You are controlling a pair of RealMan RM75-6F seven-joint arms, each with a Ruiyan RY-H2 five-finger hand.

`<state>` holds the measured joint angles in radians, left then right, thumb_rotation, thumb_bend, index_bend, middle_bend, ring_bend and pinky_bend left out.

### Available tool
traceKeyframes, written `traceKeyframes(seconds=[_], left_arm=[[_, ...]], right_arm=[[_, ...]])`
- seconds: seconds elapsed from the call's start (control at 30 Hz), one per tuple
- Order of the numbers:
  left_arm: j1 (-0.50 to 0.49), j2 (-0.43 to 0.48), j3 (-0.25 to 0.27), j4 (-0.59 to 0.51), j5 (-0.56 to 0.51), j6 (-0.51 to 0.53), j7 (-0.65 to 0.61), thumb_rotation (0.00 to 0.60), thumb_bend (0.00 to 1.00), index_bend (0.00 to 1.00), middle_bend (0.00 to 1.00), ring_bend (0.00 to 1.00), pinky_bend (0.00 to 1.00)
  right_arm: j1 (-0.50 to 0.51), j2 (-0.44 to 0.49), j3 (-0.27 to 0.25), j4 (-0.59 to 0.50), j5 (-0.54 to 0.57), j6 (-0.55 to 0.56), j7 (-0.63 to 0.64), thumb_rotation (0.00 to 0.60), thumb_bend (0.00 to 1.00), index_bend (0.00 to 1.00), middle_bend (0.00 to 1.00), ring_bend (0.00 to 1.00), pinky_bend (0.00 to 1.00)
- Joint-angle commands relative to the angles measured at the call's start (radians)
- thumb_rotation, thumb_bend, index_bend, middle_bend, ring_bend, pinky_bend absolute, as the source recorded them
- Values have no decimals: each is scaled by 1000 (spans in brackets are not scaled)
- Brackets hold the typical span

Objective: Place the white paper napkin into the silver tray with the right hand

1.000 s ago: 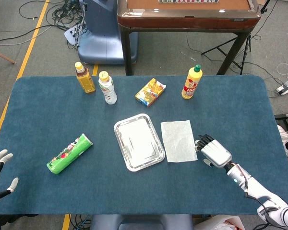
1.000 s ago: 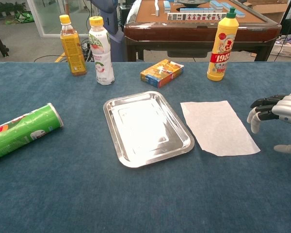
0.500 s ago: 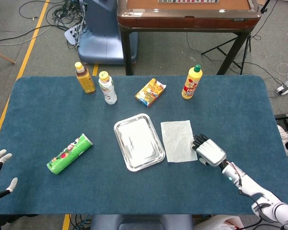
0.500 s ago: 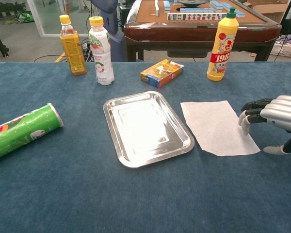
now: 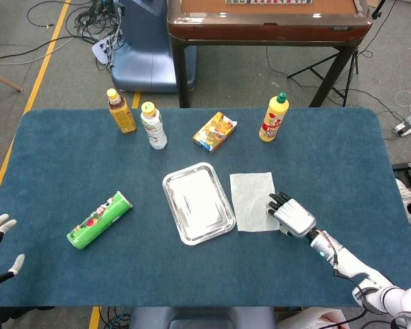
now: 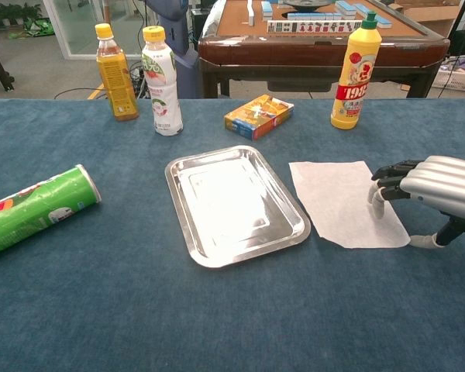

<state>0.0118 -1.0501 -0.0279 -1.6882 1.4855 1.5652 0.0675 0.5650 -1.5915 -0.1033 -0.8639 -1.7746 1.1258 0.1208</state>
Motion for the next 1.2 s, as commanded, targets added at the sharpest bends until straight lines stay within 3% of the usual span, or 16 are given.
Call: traceKeyframes(seconds=[0.03, 0.4, 0.9, 1.2], left_arm=[[1, 0, 0, 1, -1, 1, -1, 600, 274, 195, 122, 107, 0], [-3, 1, -4, 3, -2, -3, -3, 600, 274, 195, 122, 107, 0], [-3, 5, -4, -6, 2, -2, 7, 600, 274, 195, 122, 107, 0], [7, 12, -1, -17, 11, 16, 15, 600, 274, 195, 122, 107, 0]], right_arm=[[3, -4, -1, 5, 0, 4, 3, 600, 321, 408, 273, 133, 193], [15, -35, 2, 39, 6, 35, 42, 600, 409, 449, 304, 164, 202], [16, -63, 24, 99, 20, 118, 101, 600, 440, 660, 459, 281, 246], [67, -23, 107, 59, 44, 205, 134, 600, 440, 668, 464, 295, 255]])
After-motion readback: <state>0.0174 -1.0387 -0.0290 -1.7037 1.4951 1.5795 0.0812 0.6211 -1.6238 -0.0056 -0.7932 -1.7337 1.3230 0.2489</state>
